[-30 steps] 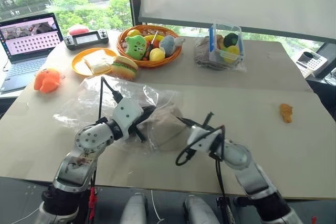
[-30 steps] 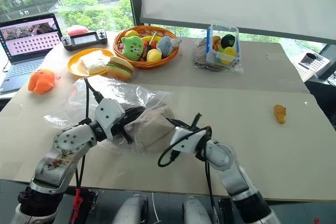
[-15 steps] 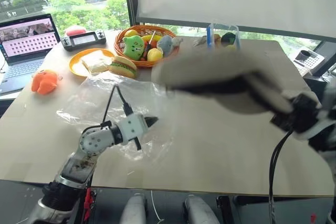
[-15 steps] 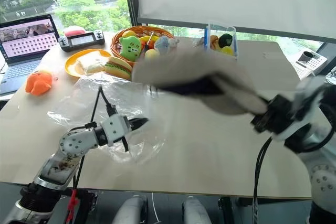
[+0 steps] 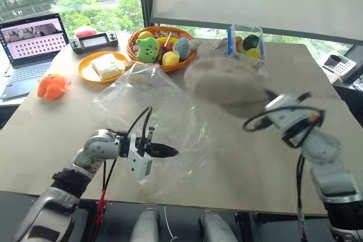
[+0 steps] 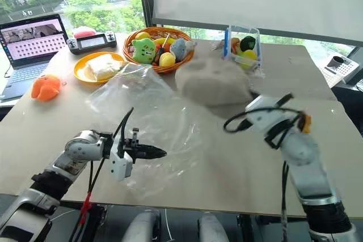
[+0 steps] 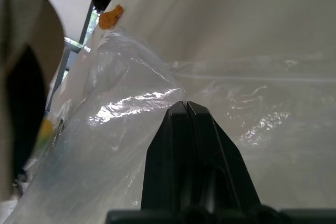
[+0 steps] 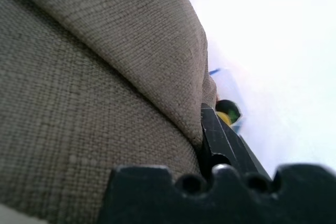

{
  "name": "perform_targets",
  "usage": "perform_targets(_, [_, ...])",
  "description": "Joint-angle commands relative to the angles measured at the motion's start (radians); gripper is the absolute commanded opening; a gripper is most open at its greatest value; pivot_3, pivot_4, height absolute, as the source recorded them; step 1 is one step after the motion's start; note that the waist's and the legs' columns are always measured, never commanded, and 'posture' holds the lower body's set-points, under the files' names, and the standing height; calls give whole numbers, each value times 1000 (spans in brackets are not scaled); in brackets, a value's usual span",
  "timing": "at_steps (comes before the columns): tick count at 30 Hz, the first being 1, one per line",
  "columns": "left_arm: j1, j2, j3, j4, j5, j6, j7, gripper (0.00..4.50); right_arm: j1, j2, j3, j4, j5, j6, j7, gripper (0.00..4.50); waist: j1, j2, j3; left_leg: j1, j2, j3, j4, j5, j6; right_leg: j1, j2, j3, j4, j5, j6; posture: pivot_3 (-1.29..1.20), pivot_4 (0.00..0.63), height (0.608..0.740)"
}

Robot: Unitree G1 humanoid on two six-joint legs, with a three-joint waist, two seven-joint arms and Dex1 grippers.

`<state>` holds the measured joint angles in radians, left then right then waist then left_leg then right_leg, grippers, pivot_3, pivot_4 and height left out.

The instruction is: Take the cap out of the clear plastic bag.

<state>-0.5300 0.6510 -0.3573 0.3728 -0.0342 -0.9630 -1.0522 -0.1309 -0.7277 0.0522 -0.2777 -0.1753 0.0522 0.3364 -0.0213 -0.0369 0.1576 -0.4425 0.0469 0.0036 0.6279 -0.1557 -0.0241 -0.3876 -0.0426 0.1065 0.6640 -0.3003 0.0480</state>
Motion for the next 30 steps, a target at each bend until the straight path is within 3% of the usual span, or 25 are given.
perform_targets(1, [-34,-21,3,7,-37,27,-6,0,74,3,61,50,-68,87,51,44,6,0,0,0,0,0,0,0,0,0,0,0,0,0,0,0,150,728])
perform_targets(5, [-24,-28,-6,-11,-51,33,-25,0,105,44,62,72,-42,152,75,44,6,0,-2,3,0,0,1,0,0,3,0,0,1,0,0,0,150,728])
perform_targets(7, [-19,-27,-10,-17,-58,39,-35,522,108,63,39,73,-21,181,78,958,8,-2,-3,4,1,-1,1,0,0,5,1,-1,1,0,0,0,150,728])
perform_targets(8, [-15,-24,-12,-20,-67,50,-45,723,109,67,33,71,-14,187,85,1167,9,-2,-3,5,1,-1,1,0,0,6,1,-1,1,0,0,0,150,728])
perform_targets(18, [46,3,-5,-96,-172,252,-158,4447,151,54,-24,-1,101,320,219,4490,8,-1,-3,6,1,-2,1,0,0,8,1,-2,0,0,0,0,150,728])
perform_targets(26, [79,91,53,-355,-423,859,-234,4447,199,-45,-135,-161,257,466,383,4490,4,-1,-3,5,2,-3,1,0,0,7,1,-3,1,-1,0,0,150,728])
perform_targets(30, [77,116,127,-445,-580,1171,-205,4447,252,-41,-313,-253,483,544,484,4490,4,0,-2,5,2,-3,0,0,0,7,1,-4,1,-3,3,0,150,728])
